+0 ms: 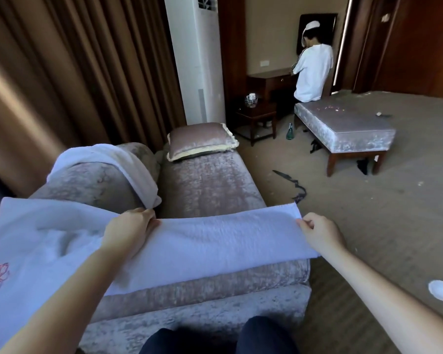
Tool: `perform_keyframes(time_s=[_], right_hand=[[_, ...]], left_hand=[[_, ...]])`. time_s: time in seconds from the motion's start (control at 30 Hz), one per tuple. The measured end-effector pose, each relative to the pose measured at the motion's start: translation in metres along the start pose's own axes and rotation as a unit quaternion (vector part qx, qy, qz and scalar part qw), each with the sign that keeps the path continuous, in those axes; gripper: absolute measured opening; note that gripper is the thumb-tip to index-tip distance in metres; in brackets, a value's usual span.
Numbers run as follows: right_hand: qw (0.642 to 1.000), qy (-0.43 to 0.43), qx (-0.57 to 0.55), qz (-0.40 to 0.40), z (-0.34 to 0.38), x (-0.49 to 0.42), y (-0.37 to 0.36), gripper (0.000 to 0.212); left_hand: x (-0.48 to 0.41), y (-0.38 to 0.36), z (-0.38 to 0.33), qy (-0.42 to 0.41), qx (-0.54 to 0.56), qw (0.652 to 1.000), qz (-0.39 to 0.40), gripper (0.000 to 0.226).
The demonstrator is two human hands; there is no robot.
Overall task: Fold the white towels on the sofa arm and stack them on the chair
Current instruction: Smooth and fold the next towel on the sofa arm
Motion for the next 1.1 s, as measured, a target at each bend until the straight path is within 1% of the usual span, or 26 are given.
perform_keyframes(time_s=[0.03,0.07,0.1,0.13,0.17,0.2,0.23,0.27,0.3,0.33,0.37,0.43,0.5,0.57,0.6,0.67,0.73,0.8,0.83,0.93,1.0,1.1], right_hand=[[1.0,-0.005,0.006,-0.013,0.001,0.001,0.003,0.019],[0.999,0.001,0.013,-0.041,0.003,0.003,0.009,0.01],[0.996,0.023,0.018,-0.081,0.008,0.005,0.014,0.011],[0.991,0.059,0.016,-0.117,0.016,0.009,0.017,0.017],[0.985,0.102,0.006,-0.137,0.026,0.011,0.018,0.021],[0.982,0.142,-0.007,-0.127,0.037,0.014,0.016,0.025],[0.98,0.177,-0.014,-0.093,0.047,0.016,0.009,0.03],[0.979,0.198,-0.01,-0.042,0.055,0.018,0.0,0.035],[0.98,0.2,-0.005,0.01,0.057,0.019,-0.01,0.04],[0.981,0.19,-0.002,0.044,0.056,0.02,-0.017,0.044],[0.983,0.178,-0.005,0.053,0.054,0.02,-0.02,0.045],[0.985,0.169,-0.005,0.04,0.05,0.021,-0.02,0.046],[0.985,0.171,0.001,0.037,0.051,0.021,-0.019,0.045],[0.985,0.168,0.003,0.045,0.053,0.021,-0.019,0.045],[0.985,0.163,-0.001,0.05,0.055,0.023,-0.018,0.044],[0.985,0.166,-0.011,0.042,0.062,0.03,-0.014,0.045],[0.976,0.216,-0.013,0.005,0.087,0.045,-0.009,0.045],[0.957,0.288,-0.027,-0.023,0.125,0.065,-0.01,0.041],[0.944,0.326,-0.029,-0.03,0.147,0.076,-0.014,0.039],[0.9,0.431,-0.052,-0.036,0.212,0.112,-0.04,0.034],[0.872,0.482,-0.084,-0.03,0.254,0.14,-0.061,0.034],[0.825,0.554,-0.103,-0.044,0.307,0.181,-0.093,0.028]], left_hand=[[-0.001,0.001,-0.004,-0.032,-0.02,0.999,-0.021,0.012],[-0.002,0.001,-0.011,-0.059,-0.038,0.997,-0.043,0.02],[-0.003,0.001,-0.023,-0.096,-0.037,0.992,-0.077,0.023],[-0.004,0.002,-0.039,-0.127,-0.015,0.987,-0.094,0.022],[-0.005,0.0,-0.058,-0.154,0.018,0.984,-0.092,0.026],[-0.004,-0.004,-0.077,-0.182,0.056,0.979,-0.077,0.032],[-0.002,-0.013,-0.093,-0.202,0.087,0.974,-0.051,0.037],[0.0,-0.024,-0.105,-0.211,0.11,0.971,-0.023,0.042],[0.004,-0.034,-0.114,-0.212,0.114,0.971,0.005,0.047],[0.009,-0.044,-0.118,-0.204,0.103,0.973,0.03,0.053],[0.013,-0.052,-0.12,-0.196,0.085,0.976,0.034,0.059],[0.021,-0.056,-0.122,-0.185,0.063,0.981,0.02,0.065],[0.02,-0.054,-0.122,-0.176,0.067,0.982,0.001,0.064],[0.019,-0.053,-0.123,-0.169,0.073,0.983,0.014,0.059],[0.021,-0.051,-0.123,-0.179,0.095,0.979,0.019,0.055],[0.028,-0.041,-0.118,-0.207,0.176,0.962,0.005,0.046],[0.04,-0.022,-0.097,-0.208,0.22,0.952,-0.052,0.04],[0.055,-0.003,-0.064,-0.185,0.226,0.951,-0.099,0.037],[0.064,0.007,-0.044,-0.172,0.213,0.955,-0.117,0.036],[0.097,0.031,0.026,-0.125,0.128,0.97,-0.166,0.036],[0.127,0.047,0.079,-0.063,0.101,0.974,-0.192,0.036],[0.18,0.06,0.149,0.026,0.055,0.976,-0.211,0.034]])
Point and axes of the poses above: each hand's wrist, its own x-axis away from the middle knuckle, its own y-axis out of the back of the hand, z = x × y, the point moved 5 cm from there along -x, towards the middle knuckle, and after that the axes turned 8 degrees about x, right-handed, at the moved point
